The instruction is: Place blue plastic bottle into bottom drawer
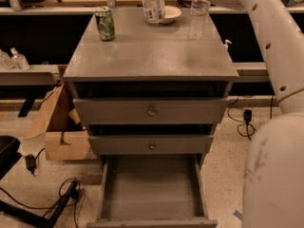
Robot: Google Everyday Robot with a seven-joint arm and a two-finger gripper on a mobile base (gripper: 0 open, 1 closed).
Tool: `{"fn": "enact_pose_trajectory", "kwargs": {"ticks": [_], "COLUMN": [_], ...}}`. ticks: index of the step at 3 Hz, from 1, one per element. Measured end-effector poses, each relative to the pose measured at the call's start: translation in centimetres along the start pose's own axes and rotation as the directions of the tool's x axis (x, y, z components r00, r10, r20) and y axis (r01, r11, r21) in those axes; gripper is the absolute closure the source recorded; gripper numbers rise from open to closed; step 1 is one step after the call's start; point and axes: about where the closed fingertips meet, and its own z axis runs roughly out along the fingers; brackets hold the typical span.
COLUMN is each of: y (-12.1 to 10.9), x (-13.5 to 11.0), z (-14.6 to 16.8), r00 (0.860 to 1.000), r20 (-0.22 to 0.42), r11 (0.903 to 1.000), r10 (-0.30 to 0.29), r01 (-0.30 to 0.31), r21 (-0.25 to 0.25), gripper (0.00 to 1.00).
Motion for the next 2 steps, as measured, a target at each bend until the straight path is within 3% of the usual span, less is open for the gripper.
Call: {"fn": "enact_pose_trajectory", "kwargs": {"ticks": [1,2], "y": [0.5,4.5], "x": [-5.2,-10.5], "z": [-6.0,-12.5], "r00": [1.000,0.997], "r20": [0.020,0.078], "r11": [0.9930,0.9725], "r10": [0.000,0.007], "r01": [-0.003,-0.025], "r21": [0.118,0.231], "gripper": [1.00,1.00]}}
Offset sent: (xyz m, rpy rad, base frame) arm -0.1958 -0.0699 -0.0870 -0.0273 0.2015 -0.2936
